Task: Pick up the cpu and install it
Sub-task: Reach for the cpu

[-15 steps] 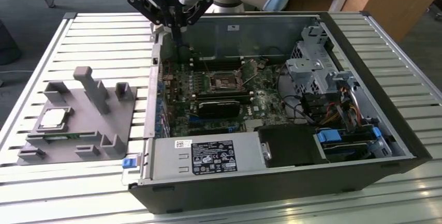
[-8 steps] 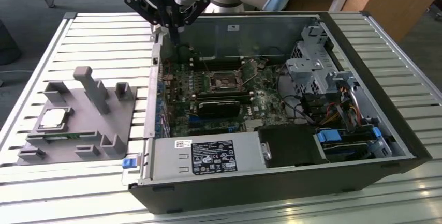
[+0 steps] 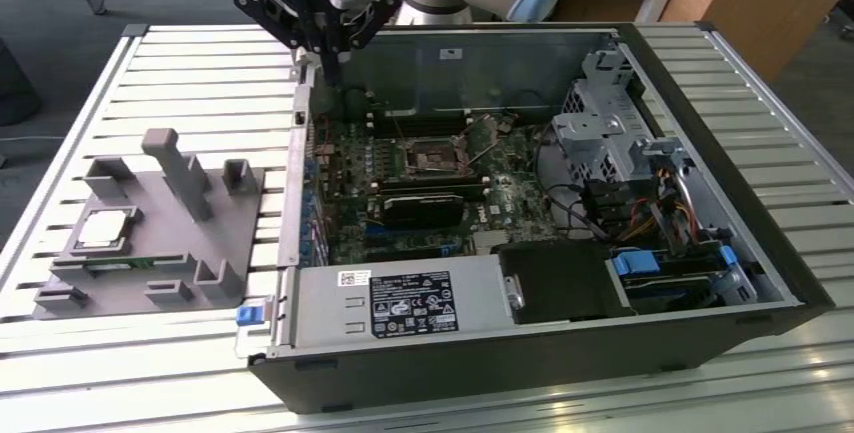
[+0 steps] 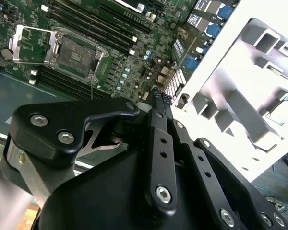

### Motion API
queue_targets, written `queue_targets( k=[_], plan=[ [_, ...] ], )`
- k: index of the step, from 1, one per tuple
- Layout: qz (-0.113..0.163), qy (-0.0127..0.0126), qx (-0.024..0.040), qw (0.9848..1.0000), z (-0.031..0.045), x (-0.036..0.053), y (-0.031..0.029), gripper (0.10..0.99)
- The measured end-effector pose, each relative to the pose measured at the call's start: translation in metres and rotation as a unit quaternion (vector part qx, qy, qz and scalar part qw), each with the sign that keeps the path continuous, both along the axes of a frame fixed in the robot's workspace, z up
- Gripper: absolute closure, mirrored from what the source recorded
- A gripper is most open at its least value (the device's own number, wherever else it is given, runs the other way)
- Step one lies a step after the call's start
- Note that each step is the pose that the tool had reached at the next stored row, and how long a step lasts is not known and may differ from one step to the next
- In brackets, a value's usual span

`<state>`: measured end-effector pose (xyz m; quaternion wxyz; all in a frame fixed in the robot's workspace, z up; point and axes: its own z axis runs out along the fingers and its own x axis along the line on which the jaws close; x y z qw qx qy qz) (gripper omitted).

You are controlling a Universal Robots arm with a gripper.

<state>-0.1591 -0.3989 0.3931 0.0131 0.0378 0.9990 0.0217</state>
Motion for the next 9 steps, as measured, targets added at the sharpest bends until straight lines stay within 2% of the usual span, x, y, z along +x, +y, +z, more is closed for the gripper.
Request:
queue_targets(
  k=[9],
  plan=[
    [0.0, 0.0, 0.0, 1.0, 0.0, -0.0048, 0.0, 0.98]
  ],
)
